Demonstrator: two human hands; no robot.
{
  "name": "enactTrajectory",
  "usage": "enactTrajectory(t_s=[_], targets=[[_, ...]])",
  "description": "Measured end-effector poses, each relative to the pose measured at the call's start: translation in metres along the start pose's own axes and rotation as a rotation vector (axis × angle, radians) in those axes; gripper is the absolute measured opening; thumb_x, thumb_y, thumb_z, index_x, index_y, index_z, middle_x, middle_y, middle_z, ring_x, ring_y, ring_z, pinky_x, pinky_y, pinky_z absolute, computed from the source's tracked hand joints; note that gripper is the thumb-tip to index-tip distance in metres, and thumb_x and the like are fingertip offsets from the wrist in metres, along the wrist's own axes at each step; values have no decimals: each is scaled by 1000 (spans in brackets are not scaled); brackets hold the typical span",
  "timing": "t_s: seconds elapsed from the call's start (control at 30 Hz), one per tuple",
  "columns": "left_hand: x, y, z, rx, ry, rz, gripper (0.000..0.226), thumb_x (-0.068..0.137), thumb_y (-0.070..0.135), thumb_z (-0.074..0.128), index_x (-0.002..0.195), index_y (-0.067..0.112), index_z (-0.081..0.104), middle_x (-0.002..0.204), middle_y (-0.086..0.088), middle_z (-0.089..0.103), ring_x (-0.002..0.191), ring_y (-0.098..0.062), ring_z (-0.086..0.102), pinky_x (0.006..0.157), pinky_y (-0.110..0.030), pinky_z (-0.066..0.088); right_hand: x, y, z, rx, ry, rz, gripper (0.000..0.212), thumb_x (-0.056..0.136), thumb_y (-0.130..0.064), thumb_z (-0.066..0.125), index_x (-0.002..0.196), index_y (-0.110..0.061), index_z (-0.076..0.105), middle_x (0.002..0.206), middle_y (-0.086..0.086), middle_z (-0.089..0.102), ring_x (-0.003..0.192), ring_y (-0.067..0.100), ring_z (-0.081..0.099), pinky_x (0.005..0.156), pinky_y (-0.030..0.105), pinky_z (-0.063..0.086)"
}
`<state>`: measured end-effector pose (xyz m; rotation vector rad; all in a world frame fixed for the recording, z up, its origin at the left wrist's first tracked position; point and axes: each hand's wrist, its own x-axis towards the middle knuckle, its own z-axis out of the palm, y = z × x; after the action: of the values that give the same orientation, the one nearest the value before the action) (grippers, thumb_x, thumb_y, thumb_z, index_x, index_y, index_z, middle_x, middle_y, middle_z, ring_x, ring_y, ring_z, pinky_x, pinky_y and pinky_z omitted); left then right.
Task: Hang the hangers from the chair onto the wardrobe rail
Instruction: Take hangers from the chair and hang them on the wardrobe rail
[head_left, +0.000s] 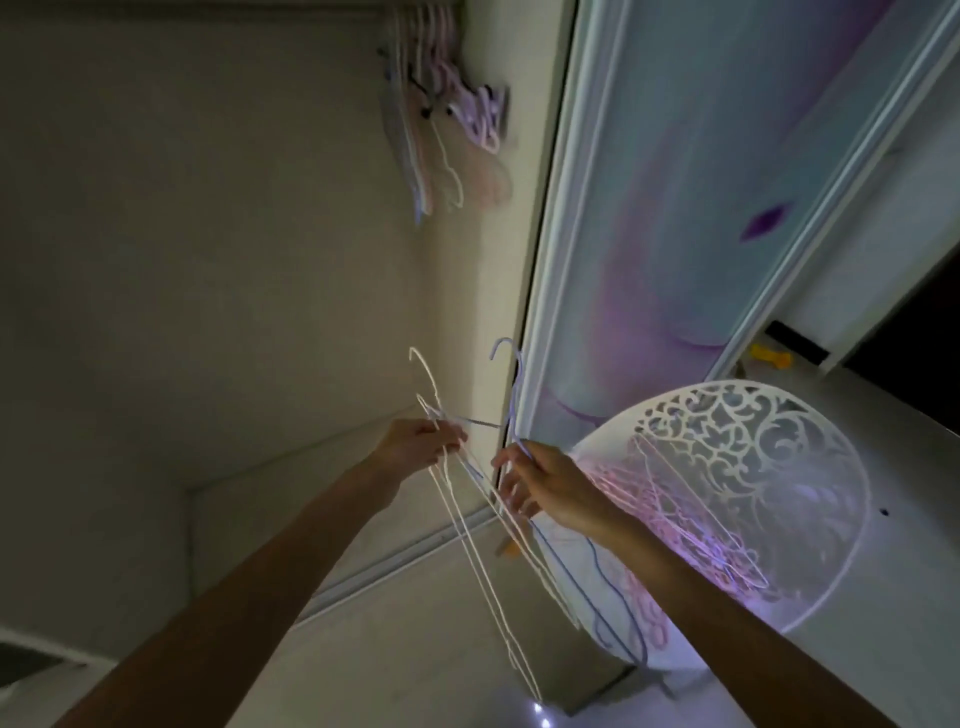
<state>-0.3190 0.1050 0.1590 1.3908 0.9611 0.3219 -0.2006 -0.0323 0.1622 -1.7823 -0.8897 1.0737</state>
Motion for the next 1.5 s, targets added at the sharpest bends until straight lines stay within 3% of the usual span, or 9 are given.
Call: enactTrajectory(t_s=[0.17, 0.5, 0.57, 0.7, 0.83, 1.07, 1.23, 1.4, 1.5], targets=[[-4, 18, -83, 23, 103, 60, 36, 87, -1, 60, 54, 13, 64, 36, 8, 53, 28, 2, 39, 33, -6, 28, 17, -53, 39, -313, 162, -227, 19, 96, -17, 43, 91, -17, 62, 52, -5, 57, 40, 4, 49, 54, 25, 40], [30, 87, -200, -18, 348, 149, 34, 88, 4, 61, 56, 15, 61, 42, 7, 53, 25, 3, 39, 32, -6, 25, 98, -149, 62, -266, 249, -417, 14, 95, -28, 50, 94, -19, 60, 46, 0, 53, 31, 3, 41, 40, 11, 30], [42, 103, -218, -45, 395, 178, 28, 90, 7, 58, 64, 15, 59, 54, 2, 54, 26, 3, 40, 34, -7, 28, 120, -168, 61, -311, 201, -428, 12, 96, -25, 47, 92, -21, 58, 43, -2, 53, 32, 3, 43, 43, 13, 31], [72, 126, -248, -164, 442, 194, 19, 89, 10, 61, 71, 16, 60, 40, 15, 61, 43, 6, 57, 55, -16, 45, 162, -199, 54, -412, 60, -439, 16, 97, -17, 42, 90, -20, 55, 38, -7, 53, 32, 1, 42, 49, 16, 33], [102, 137, -259, -169, 522, 170, 13, 86, 1, 62, 74, 6, 61, 30, 12, 53, 23, 3, 45, 29, -7, 30, 191, -227, 51, -437, -104, -488, 25, 98, -9, 42, 85, -23, 58, 49, -2, 48, 30, 1, 37, 41, 10, 30], [142, 117, -279, -203, 578, 18, 28, 81, -3, 67, 58, 4, 53, 27, 4, 48, 15, -2, 32, 26, -6, 19, 208, -260, 39, -396, -220, -520, 18, 99, -8, 39, 102, -7, 57, 37, -10, 29, 34, 0, 25, 37, 8, 24], [155, 109, -292, -305, 536, -35, 28, 86, -2, 61, 61, 6, 52, 60, -8, 48, 40, -10, 49, 27, -9, 35, 224, -258, 24, -333, -115, -406, 21, 100, -16, 38, 103, -8, 57, 37, -11, 32, 32, 0, 24, 35, 14, 16], [149, 134, -307, -354, 451, 0, 20, 86, 3, 64, 68, 9, 57, 37, 6, 58, 38, -2, 56, 35, -12, 46, 243, -278, 35, -308, 65, -382, 23, 99, -17, 41, 108, -8, 60, 46, -1, 32, 28, 1, 26, 32, 12, 19], [147, 155, -313, -367, 439, 52, 18, 85, 4, 65, 70, 11, 58, 56, 0, 62, 50, -6, 58, 38, -11, 47, 256, -305, 46, -258, 186, -399, 26, 99, -13, 42, 113, 0, 59, 54, 1, 35, 24, 1, 32, 31, 8, 22]])
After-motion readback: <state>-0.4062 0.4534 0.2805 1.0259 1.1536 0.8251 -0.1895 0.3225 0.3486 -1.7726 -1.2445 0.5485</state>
